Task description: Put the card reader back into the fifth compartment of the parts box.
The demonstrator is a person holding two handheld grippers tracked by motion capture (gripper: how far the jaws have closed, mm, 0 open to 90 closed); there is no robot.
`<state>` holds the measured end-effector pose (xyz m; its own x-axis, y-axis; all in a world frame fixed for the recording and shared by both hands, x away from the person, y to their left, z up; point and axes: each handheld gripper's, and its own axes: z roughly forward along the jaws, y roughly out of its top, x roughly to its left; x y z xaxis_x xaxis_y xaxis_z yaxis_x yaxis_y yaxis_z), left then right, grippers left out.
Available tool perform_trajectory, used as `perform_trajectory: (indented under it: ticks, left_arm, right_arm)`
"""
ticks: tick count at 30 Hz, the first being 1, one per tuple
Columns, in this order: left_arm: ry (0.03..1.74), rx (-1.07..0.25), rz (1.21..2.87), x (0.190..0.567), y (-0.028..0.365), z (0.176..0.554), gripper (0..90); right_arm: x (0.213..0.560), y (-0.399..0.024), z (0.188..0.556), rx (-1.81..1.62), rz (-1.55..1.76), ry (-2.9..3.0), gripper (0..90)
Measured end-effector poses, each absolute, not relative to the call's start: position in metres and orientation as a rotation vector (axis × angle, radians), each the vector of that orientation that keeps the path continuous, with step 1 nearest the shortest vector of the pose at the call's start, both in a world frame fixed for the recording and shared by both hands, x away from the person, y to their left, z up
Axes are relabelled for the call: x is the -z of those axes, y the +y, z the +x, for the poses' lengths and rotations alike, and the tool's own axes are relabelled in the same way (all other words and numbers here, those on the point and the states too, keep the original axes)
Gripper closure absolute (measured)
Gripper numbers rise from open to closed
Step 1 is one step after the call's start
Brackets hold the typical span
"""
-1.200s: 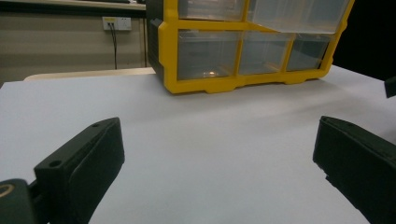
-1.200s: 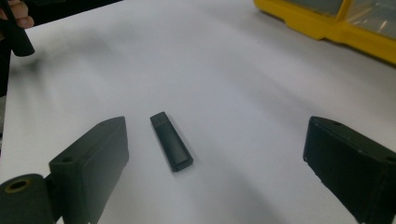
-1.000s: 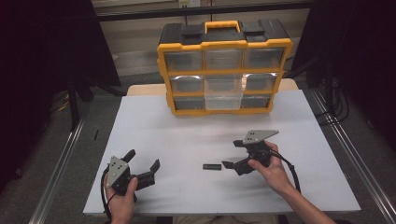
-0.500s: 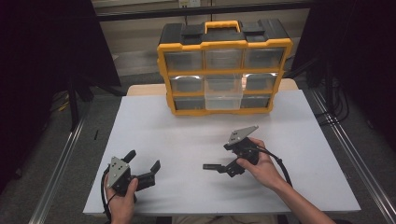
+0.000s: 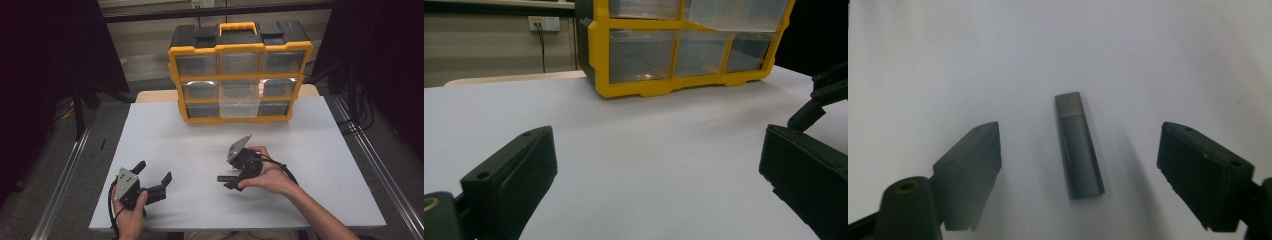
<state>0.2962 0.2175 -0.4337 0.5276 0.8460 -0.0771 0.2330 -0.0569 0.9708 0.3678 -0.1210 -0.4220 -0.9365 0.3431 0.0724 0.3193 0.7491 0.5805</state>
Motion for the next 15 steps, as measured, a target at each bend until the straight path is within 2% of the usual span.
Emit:
perform_trajectory:
  ticks: [6,9,10,11,15]
  left_arm:
    - [0.946,-0.648,1.589,0.4338,0.2174,0.2963,2.2]
    - [0.947,-0.647,1.588,0.4338,0.2169,0.2964,2.2]
    - [0.947,-0.646,1.589,0.4338,0.2168,0.2964,2.2]
    - [0.945,-0.646,1.591,0.4339,0.2168,0.2966,2.2]
    - [0.947,-0.644,1.592,0.4343,0.2163,0.2968,2.2]
  right_arm:
    - [0.4235,-0.1167,0.3741,-0.875,0.562,2.954,31.4]
    - [0.4251,-0.1133,0.3754,-0.826,0.572,2.974,32.3]
    - [0.4260,-0.1118,0.3756,-0.815,0.564,2.981,36.9]
    - [0.4260,-0.1118,0.3756,-0.815,0.564,2.981,36.9]
    - [0.4293,-0.1098,0.3747,-0.774,0.551,3.008,48.8]
